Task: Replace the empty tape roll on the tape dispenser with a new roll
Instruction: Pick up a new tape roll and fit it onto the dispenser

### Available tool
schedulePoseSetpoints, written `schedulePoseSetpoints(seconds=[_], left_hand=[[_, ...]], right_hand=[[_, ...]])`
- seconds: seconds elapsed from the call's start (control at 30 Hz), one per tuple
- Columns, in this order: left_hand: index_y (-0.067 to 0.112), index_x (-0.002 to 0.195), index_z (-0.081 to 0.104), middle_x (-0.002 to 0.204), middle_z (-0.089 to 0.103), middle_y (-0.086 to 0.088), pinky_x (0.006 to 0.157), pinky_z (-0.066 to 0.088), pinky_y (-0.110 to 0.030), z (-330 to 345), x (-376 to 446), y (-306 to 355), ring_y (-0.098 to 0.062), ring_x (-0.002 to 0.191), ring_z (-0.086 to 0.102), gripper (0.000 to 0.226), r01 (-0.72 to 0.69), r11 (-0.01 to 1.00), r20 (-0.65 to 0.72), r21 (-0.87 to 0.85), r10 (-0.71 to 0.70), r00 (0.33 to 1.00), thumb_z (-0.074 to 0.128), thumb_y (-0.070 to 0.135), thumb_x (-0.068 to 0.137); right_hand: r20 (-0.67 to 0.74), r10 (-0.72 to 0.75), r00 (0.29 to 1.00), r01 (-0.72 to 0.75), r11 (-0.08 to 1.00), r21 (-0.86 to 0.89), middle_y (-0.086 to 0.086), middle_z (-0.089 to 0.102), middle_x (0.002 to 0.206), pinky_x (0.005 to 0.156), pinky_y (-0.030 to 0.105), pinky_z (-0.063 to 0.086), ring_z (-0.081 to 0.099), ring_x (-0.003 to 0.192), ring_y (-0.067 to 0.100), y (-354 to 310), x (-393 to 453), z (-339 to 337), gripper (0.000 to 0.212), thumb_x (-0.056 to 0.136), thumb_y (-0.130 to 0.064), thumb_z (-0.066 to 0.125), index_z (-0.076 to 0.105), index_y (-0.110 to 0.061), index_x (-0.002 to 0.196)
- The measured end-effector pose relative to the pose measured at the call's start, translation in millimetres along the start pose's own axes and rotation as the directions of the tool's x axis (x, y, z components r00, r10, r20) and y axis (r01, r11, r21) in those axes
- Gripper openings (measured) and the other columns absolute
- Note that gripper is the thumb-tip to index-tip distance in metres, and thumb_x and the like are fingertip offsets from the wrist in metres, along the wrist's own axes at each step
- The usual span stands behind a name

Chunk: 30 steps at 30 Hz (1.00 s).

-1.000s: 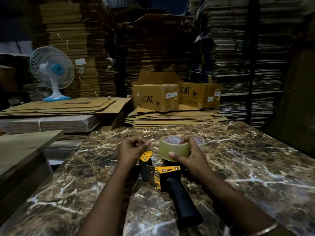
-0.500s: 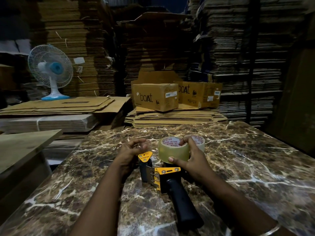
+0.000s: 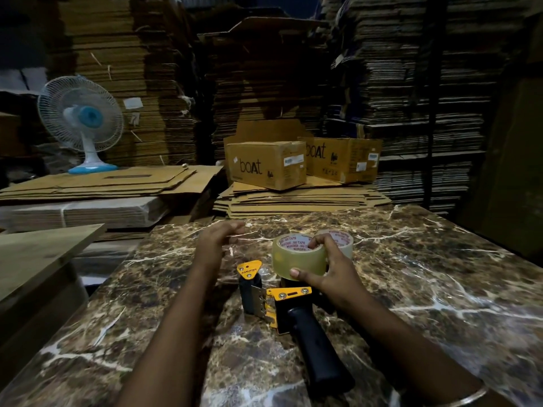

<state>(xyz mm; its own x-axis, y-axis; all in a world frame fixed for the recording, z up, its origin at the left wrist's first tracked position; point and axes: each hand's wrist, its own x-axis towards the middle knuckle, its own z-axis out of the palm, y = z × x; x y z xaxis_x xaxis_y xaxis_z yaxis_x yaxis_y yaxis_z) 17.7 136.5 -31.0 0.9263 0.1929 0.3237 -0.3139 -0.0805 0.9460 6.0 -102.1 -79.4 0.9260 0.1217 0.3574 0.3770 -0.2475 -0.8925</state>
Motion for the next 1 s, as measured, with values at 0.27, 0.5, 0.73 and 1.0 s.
schedulePoseSetpoints(seconds=[0.27, 0.5, 0.73, 1.0], left_hand=[[0.034, 0.078, 0.068, 0.088, 0.073, 0.01, 0.096, 0.05, -0.047, 38, 2, 13, -0.015, 0.089, 0.068, 0.032, -0.019, 0.763, 0.17, 0.646, -0.12, 0.978, 0.06, 0.065, 0.08], [0.004, 0.084, 0.073, 0.1, 0.073, -0.016, 0.091, 0.052, -0.042, 32, 27, 37, -0.024, 0.095, 0.065, 0.023, 0.043, 0.808, 0.433, 0.587, -0.358, 0.827, 0.067, 0.025, 0.091], [-0.001, 0.096, 0.068, 0.085, 0.068, -0.004, 0.061, 0.056, -0.012, 36, 41, 46, -0.007, 0.073, 0.066, 0.01, 0.027, 0.748, 0.477, 0.664, -0.451, 0.754, 0.064, 0.007, 0.091], [0.009, 0.082, 0.068, 0.084, 0.068, -0.003, 0.059, 0.055, -0.012, 33, 46, 48, -0.007, 0.075, 0.066, 0.014, 0.02, 0.71, 0.485, 0.704, -0.501, 0.717, 0.061, 0.005, 0.094]], right_hand=[[0.058, 0.023, 0.998, -0.024, 1.0, 0.017, 0.004, 0.054, 0.137, 0.096, 0.048, 0.058, 0.061, 0.115, 0.024, 3, 2, -5, 0.101, 0.054, -0.053, 0.089, 0.034, -0.042, 0.139], [0.115, 0.036, 0.993, -0.038, 0.999, 0.016, 0.005, 0.051, 0.142, 0.099, 0.046, 0.056, 0.058, 0.12, 0.025, 1, 3, -9, 0.108, 0.057, -0.048, 0.091, 0.031, -0.039, 0.147], [0.142, 0.016, 0.99, -0.019, 1.0, 0.019, -0.001, 0.053, 0.134, 0.098, 0.043, 0.056, 0.058, 0.119, 0.021, -1, 4, -13, 0.095, 0.069, -0.03, 0.091, 0.034, -0.036, 0.145], [0.15, 0.009, 0.989, -0.013, 1.0, 0.022, -0.005, 0.051, 0.127, 0.086, 0.022, 0.056, 0.055, 0.104, -0.001, -3, 3, -12, 0.094, 0.073, -0.021, 0.088, 0.032, -0.034, 0.147]])
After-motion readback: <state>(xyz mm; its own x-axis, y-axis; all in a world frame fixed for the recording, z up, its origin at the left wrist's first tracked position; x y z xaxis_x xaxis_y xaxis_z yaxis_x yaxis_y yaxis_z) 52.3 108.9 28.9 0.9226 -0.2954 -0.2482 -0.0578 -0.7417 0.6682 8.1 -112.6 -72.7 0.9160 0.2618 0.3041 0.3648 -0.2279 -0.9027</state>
